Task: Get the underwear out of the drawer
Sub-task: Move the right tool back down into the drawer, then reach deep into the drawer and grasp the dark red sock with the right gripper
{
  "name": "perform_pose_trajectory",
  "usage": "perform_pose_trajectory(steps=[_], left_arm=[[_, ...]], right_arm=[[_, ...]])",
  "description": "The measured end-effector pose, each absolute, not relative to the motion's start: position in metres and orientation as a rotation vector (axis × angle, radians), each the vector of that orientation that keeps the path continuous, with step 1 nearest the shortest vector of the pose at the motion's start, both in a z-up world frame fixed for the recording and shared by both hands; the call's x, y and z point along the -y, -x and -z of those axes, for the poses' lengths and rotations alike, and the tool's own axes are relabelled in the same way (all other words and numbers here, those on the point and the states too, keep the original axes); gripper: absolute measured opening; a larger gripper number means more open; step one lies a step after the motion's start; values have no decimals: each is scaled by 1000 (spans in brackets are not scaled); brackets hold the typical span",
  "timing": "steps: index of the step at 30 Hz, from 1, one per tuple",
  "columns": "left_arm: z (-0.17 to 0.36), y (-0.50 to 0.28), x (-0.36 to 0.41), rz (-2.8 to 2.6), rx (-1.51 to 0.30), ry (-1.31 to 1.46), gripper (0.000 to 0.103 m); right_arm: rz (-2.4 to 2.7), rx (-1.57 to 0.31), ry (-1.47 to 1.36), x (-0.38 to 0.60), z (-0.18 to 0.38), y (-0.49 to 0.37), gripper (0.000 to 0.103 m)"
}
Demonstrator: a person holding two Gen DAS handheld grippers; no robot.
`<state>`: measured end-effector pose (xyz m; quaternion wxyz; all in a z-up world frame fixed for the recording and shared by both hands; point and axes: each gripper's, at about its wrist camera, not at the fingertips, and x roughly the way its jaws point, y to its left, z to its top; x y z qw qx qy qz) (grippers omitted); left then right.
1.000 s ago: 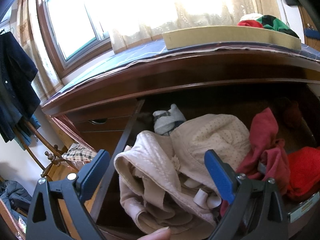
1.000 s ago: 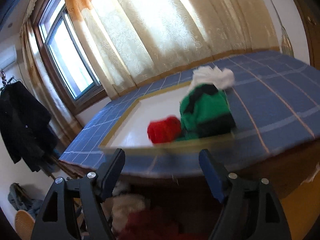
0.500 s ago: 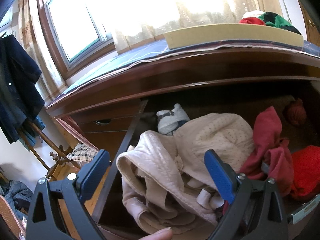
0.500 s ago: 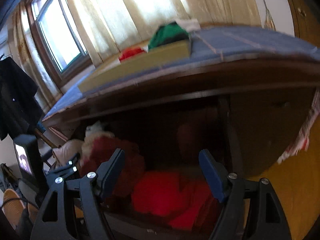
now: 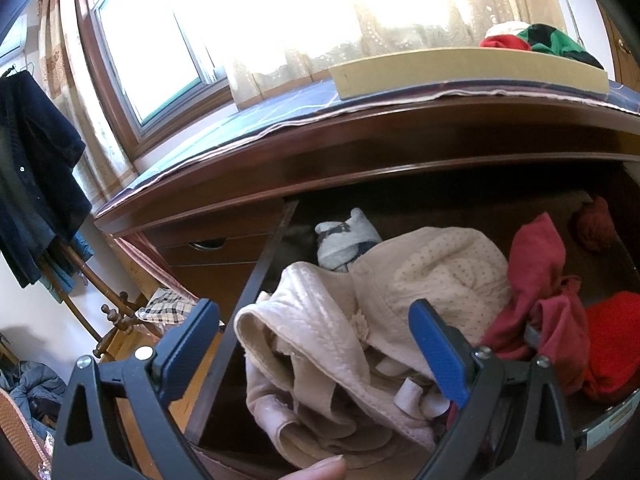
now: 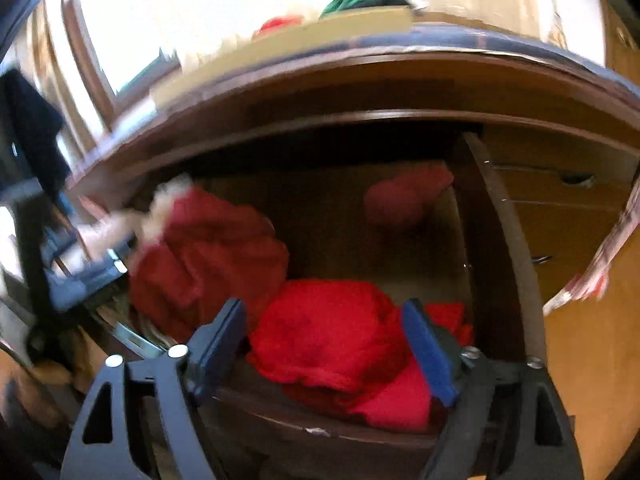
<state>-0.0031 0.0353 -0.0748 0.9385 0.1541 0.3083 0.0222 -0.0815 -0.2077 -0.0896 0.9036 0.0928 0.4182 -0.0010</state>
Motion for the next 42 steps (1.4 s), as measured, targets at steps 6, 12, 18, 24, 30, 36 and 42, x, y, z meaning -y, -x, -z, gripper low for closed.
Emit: perform_pose_trajectory(steps=[6, 12, 18, 24, 30, 36, 42], left_arm=[[74, 4, -37, -39, -632, -309, 97], [73, 4, -37, -36, -628, -304, 97], [73, 5, -39, -34, -630, -302, 97], [74, 4, -40, -15, -631, -290, 97], [74, 3, -44, 0, -635, -267, 97], [73, 2, -44, 15, -632, -257, 97], [73, 1, -46, 36, -637, -233, 97]], right_arm=[[13, -855, -176, 202, 94, 77, 97], [-1, -906, -197, 201, 97, 64, 102], [17, -876, -311, 216, 78, 51, 101], [71, -883, -471, 243, 61, 17, 101], [268, -934, -650, 277, 76, -3, 101], [365, -1011, -577, 260, 82, -30, 101], [483, -1029, -592, 258, 87, -44, 101]])
